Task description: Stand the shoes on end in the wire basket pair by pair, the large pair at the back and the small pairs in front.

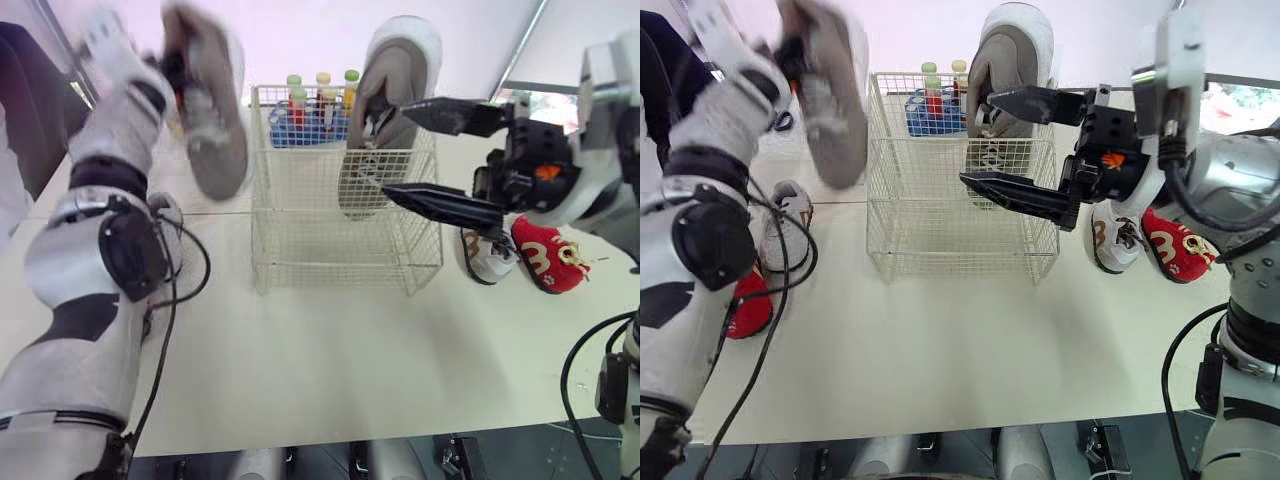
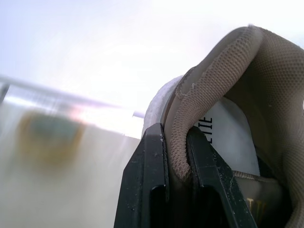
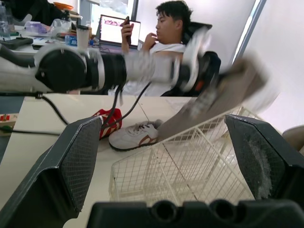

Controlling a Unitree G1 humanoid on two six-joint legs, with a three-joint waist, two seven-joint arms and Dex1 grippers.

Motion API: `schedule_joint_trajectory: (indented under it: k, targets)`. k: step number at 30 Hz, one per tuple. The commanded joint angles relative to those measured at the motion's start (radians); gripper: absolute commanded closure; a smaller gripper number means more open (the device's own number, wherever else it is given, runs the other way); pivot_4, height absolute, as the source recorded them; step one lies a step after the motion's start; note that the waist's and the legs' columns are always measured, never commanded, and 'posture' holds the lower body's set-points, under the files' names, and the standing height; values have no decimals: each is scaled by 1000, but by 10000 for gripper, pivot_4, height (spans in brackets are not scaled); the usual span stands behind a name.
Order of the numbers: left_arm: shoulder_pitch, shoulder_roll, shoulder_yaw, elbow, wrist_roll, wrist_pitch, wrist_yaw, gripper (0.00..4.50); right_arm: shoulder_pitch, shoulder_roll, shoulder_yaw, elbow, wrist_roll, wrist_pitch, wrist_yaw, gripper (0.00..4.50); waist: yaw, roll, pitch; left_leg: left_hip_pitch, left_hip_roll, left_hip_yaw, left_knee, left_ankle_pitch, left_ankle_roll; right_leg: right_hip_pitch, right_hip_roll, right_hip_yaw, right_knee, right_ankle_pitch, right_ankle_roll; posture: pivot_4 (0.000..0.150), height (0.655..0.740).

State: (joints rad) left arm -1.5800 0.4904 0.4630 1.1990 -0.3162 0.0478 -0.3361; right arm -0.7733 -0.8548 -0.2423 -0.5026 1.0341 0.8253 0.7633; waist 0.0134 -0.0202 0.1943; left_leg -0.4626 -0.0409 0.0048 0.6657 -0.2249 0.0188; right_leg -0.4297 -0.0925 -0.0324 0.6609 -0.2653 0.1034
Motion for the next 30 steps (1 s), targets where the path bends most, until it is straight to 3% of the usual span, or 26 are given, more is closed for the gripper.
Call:
schedule_joint_trajectory:
  k: [1, 5, 12, 20, 30]
  targets:
    - [-55, -22, 25, -160, -57, -176, -42, 44843, 1, -4, -16, -6, -5, -29, 2, 0, -1, 0, 0, 0, 0, 1, 0, 0, 0, 0, 0, 0, 0, 0, 0, 1500, 7400]
    - [-86, -58, 1, -260, -76, -269, -65, 44843, 14, 0, -18, -19, -5, -32, -9, 0, -1, 0, 0, 1, 0, 1, 0, 0, 1, 0, 0, 0, 0, 0, 0, 1500, 7400]
    - [-84, -208, -54, -340, -67, -470, -88, 44843, 12, 9, -18, -41, 2, -29, -52, 0, 4, 0, 0, 1, 0, 1, 0, 3, 10, 3, 0, -1, -1, 5, 2, 1500, 7400]
    - [-30, -371, -132, -275, 29, -757, -37, 44843, 11, 1, -28, -92, 50, 2, -137, 0, 0, 0, 0, 1, 0, 4, 0, 6, 15, 5, 1, -1, -8, 14, 5, 1500, 7400]
    - [19, -438, -194, -109, 169, -954, 134, 44843, 17, -21, -38, -137, 123, 27, -242, 0, 1, 0, 0, 1, 0, 5, 0, 7, 16, 5, 1, -1, -8, 14, 5, 1500, 7400]
